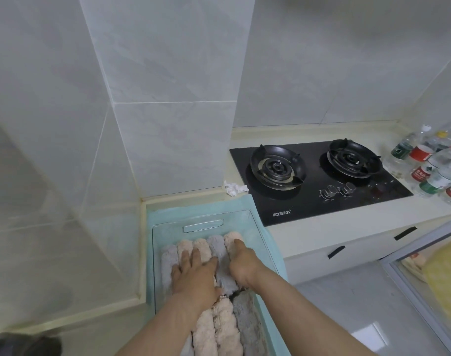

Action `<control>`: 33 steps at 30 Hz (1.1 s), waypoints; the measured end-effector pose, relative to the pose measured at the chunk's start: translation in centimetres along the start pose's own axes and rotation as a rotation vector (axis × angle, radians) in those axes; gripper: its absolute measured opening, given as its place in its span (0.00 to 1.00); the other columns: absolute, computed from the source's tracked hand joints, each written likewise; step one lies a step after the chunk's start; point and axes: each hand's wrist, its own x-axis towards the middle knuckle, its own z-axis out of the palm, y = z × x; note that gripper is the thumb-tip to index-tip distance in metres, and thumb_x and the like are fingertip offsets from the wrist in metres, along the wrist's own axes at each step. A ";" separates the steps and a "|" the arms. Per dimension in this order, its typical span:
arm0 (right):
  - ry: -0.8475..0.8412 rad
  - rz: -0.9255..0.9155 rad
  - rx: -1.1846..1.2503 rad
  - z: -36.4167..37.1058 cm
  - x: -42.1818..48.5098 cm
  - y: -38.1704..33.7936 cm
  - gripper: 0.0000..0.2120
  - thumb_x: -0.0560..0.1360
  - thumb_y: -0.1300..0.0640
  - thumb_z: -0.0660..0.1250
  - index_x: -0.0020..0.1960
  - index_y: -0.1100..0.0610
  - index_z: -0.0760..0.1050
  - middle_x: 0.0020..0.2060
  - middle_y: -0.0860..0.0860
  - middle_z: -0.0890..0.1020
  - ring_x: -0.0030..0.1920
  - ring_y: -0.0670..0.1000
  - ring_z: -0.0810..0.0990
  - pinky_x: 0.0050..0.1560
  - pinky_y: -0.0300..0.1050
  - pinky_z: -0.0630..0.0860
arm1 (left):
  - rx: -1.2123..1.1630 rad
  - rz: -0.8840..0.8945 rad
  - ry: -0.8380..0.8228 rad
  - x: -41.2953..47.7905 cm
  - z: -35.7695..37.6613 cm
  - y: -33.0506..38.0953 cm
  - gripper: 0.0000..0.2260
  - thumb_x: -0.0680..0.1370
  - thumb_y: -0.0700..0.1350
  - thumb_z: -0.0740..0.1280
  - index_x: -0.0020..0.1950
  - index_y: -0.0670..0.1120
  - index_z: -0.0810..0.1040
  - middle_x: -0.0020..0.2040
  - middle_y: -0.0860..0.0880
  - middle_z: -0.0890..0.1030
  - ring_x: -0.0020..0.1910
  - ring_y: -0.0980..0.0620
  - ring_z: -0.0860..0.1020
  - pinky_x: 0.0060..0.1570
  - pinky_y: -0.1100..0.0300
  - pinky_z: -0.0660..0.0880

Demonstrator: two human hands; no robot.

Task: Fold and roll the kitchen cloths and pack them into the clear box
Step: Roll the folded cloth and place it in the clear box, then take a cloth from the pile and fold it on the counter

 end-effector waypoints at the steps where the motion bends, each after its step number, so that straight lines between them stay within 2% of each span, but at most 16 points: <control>1: 0.029 -0.022 -0.051 -0.2 -0.7 -0.3 0.24 0.78 0.52 0.57 0.73 0.55 0.59 0.68 0.58 0.64 0.65 0.60 0.70 0.66 0.51 0.70 | -0.016 0.004 0.010 -0.1 -0.3 -0.1 0.33 0.77 0.55 0.63 0.78 0.58 0.50 0.79 0.42 0.42 0.77 0.39 0.40 0.74 0.40 0.45; 3: 0.090 -0.082 -0.095 -0.9 -2.4 -1.1 0.23 0.75 0.51 0.57 0.69 0.55 0.64 0.65 0.57 0.67 0.63 0.60 0.72 0.64 0.52 0.71 | -0.080 0.016 0.037 -0.5 -1.3 -0.1 0.30 0.77 0.53 0.62 0.76 0.58 0.54 0.79 0.43 0.48 0.78 0.40 0.46 0.74 0.43 0.50; 4: 0.110 -0.111 -0.076 -1.4 -3.3 -1.5 0.22 0.74 0.52 0.57 0.67 0.54 0.66 0.64 0.56 0.70 0.62 0.59 0.73 0.61 0.51 0.72 | -0.126 0.032 0.062 -0.9 -2.0 -0.1 0.27 0.76 0.51 0.61 0.74 0.58 0.59 0.78 0.44 0.55 0.77 0.42 0.51 0.73 0.45 0.54; 6: 0.125 -0.158 -0.007 -2.7 -4.9 -2.0 0.21 0.76 0.54 0.57 0.69 0.52 0.67 0.66 0.53 0.72 0.64 0.55 0.73 0.58 0.44 0.71 | -0.232 0.092 0.136 -1.7 -3.6 -0.2 0.20 0.75 0.50 0.60 0.68 0.55 0.68 0.69 0.50 0.68 0.71 0.47 0.62 0.66 0.52 0.64; 8: 0.138 -0.226 0.042 -3.9 -6.6 -2.0 0.23 0.78 0.55 0.59 0.73 0.50 0.65 0.71 0.49 0.68 0.70 0.50 0.68 0.62 0.40 0.67 | -0.398 0.146 0.229 -2.7 -5.1 -0.7 0.18 0.75 0.50 0.63 0.66 0.55 0.71 0.62 0.57 0.71 0.67 0.52 0.68 0.63 0.58 0.67; 10: 0.177 -0.296 0.068 -4.8 -8.1 -1.9 0.23 0.79 0.55 0.61 0.73 0.49 0.65 0.72 0.46 0.66 0.71 0.47 0.66 0.69 0.41 0.64 | -0.619 0.172 0.274 -3.9 -6.6 -1.0 0.21 0.75 0.47 0.68 0.68 0.56 0.70 0.62 0.60 0.69 0.66 0.55 0.69 0.65 0.61 0.66; 14: 0.310 -0.387 0.115 -6.2 -9.3 -2.5 0.22 0.79 0.56 0.63 0.72 0.48 0.66 0.69 0.44 0.68 0.62 0.43 0.68 0.67 0.41 0.67 | -1.016 0.252 0.375 -5.9 -9.8 -1.5 0.18 0.76 0.39 0.70 0.59 0.58 0.73 0.60 0.55 0.77 0.63 0.56 0.74 0.66 0.58 0.69; 18: 0.340 -0.472 0.207 -7.5 -10.0 -3.7 0.21 0.79 0.57 0.63 0.70 0.48 0.68 0.66 0.44 0.71 0.61 0.42 0.69 0.64 0.41 0.68 | -0.999 0.262 0.505 -7.2 -11.3 -2.3 0.18 0.76 0.43 0.70 0.57 0.66 0.73 0.60 0.59 0.78 0.62 0.57 0.75 0.65 0.55 0.71; 24: 0.261 -0.584 0.261 -9.2 -10.1 -4.4 0.19 0.79 0.58 0.63 0.69 0.48 0.70 0.64 0.41 0.73 0.64 0.44 0.72 0.59 0.37 0.67 | -1.024 0.168 0.638 -9.9 -12.2 -1.2 0.16 0.78 0.40 0.67 0.57 0.61 0.74 0.59 0.57 0.78 0.60 0.60 0.76 0.60 0.63 0.70; 28: 0.151 -0.682 0.252 -10.4 -9.9 -4.3 0.18 0.79 0.58 0.62 0.68 0.46 0.70 0.64 0.40 0.73 0.65 0.43 0.71 0.58 0.36 0.66 | -1.040 0.056 0.751 -11.5 -12.1 0.5 0.14 0.78 0.40 0.67 0.59 0.57 0.75 0.59 0.57 0.78 0.61 0.60 0.75 0.60 0.62 0.70; 30: 0.083 -0.734 0.244 -11.4 -10.1 -3.9 0.18 0.80 0.58 0.62 0.66 0.44 0.69 0.64 0.39 0.73 0.65 0.42 0.70 0.58 0.36 0.65 | -1.036 0.006 0.830 -12.6 -11.7 1.7 0.13 0.78 0.41 0.67 0.57 0.58 0.75 0.58 0.57 0.78 0.59 0.62 0.75 0.61 0.62 0.72; 33: -0.007 -0.803 0.222 -12.9 -10.4 -2.8 0.16 0.80 0.57 0.63 0.63 0.41 0.69 0.64 0.38 0.72 0.66 0.41 0.70 0.60 0.37 0.67 | -1.001 -0.046 0.930 -14.8 -11.0 3.7 0.08 0.80 0.48 0.65 0.57 0.60 0.75 0.56 0.61 0.78 0.55 0.70 0.75 0.55 0.70 0.70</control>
